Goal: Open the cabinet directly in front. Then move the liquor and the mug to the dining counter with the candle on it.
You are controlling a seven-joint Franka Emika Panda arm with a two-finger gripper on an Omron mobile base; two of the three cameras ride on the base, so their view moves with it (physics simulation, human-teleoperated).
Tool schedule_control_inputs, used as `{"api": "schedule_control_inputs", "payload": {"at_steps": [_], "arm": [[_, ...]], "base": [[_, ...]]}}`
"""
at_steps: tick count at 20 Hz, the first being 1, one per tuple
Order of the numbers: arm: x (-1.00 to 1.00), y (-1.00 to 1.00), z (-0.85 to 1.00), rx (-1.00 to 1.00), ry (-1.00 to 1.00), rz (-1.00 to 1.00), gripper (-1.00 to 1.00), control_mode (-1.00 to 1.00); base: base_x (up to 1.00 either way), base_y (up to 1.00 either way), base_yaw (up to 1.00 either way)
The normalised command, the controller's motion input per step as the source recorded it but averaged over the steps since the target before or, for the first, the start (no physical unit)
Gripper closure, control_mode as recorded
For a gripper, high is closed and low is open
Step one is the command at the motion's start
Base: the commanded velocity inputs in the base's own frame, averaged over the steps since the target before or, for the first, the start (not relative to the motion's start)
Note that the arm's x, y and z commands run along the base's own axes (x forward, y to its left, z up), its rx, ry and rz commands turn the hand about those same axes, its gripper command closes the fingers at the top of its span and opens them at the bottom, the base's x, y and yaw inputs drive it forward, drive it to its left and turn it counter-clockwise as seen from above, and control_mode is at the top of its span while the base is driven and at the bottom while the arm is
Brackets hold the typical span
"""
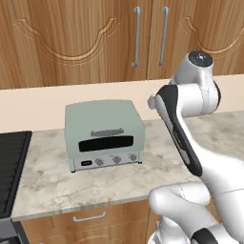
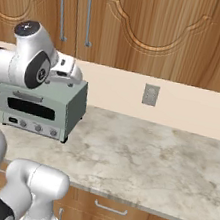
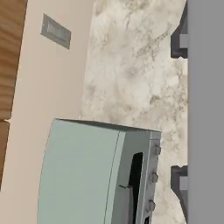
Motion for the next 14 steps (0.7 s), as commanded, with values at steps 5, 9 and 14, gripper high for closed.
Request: {"api": "schedule_control_inputs", "payload": {"at_steps": [5,9,14], "arm": [[-0.80,-0.01,0.29,-0.02,-0.59,0.00,-1.00,-1.00],[-0.59,0.00,0.24,0.00,-0.46,0.00,-1.00,-1.00],[-0.50,-0.01,0.30,0.00,-0.51,0.00,-1.00,-1.00]], "base": [[0.00,0.00,0.00],[0.00,0.00,0.00],[0.00,0.00,0.00]]}}
